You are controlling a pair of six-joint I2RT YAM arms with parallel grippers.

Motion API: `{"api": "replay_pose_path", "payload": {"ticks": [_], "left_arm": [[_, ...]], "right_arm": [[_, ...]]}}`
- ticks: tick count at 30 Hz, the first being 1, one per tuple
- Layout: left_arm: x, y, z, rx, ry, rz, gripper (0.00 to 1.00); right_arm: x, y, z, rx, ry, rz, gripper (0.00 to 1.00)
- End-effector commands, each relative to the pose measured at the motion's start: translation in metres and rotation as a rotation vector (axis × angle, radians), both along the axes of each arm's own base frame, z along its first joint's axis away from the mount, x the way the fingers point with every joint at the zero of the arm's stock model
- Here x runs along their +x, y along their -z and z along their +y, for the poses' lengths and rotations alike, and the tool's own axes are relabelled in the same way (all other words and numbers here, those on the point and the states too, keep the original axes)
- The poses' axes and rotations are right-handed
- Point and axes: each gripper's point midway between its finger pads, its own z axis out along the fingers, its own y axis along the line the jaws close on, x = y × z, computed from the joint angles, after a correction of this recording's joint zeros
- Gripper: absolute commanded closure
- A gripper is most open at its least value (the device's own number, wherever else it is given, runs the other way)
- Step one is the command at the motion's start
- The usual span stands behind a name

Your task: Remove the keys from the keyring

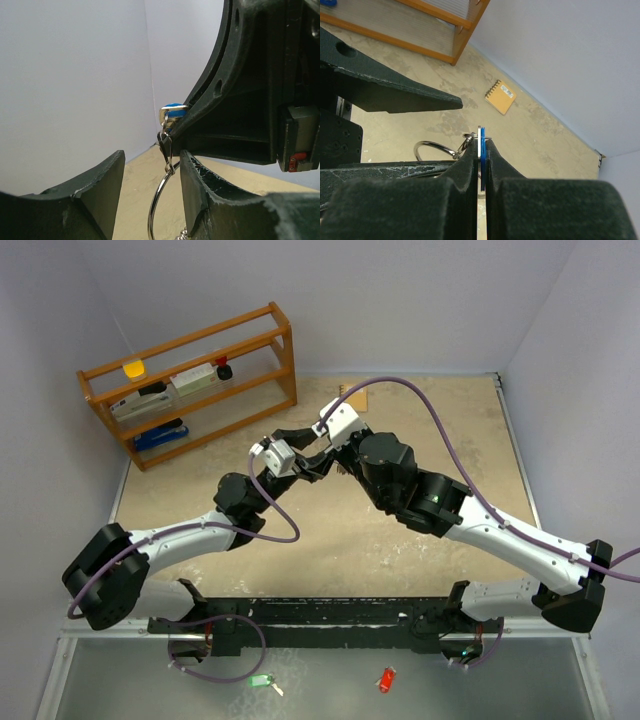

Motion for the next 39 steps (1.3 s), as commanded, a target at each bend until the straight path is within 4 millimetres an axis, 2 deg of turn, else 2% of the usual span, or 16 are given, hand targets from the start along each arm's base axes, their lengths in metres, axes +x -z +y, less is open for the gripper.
{"api": "replay_pose_path", "payload": {"ticks": [1,14,30,39], "left_arm": [[-0.0074,-0.0196,-0.0029,-0.050,0.034,-0.036,0.55],[-0.0097,-0.0183,-0.0107,-0.038,0.062,-0.044,0.65],[-0.0125,-0.0280,-0.0107,-0.054,0.070,-0.065,0.67],[-0.0108,-0.0270,-0.0104,-0.049,0.060,-0.064,0.71]], "right_arm": [[-0.0036,-0.0274,-0.0002,0.095,-0.005,-0.043,1.00],[-0.0032,-0.0258,0.0012,0.091,-0.006,-0.042,1.00],[-0.0041,-0.0231,0.0012,0.089,-0.009,-0.034,1.00],[-0.0049,-0.0225,0.0019,0.090,-0.013,-0.031,1.00]]}}
